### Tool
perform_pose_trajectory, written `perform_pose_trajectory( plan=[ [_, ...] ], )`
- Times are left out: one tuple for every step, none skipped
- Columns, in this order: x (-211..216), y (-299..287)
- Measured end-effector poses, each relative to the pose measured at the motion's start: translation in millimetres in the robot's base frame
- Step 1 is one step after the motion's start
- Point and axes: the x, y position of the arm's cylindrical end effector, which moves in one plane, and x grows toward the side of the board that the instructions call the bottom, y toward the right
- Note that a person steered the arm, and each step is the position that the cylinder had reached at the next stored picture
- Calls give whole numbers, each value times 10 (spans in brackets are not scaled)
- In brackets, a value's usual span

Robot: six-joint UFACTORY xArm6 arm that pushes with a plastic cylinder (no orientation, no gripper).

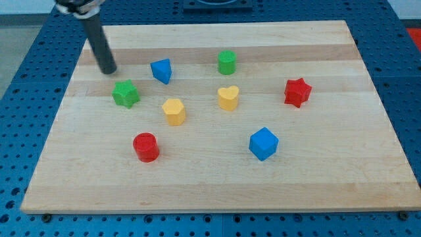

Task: Move the red circle up and right

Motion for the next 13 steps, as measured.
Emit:
perform_pose_trajectory(
  plan=[
    [487,-233],
    [1100,-290],
    [1698,-213],
    [1755,-167],
    [1935,229],
    [2021,529],
    [1991,472],
    [1987,474],
    [1946,577],
    [1920,880],
    [1920,1215],
    [1897,1516],
    [1889,1565]
  ],
)
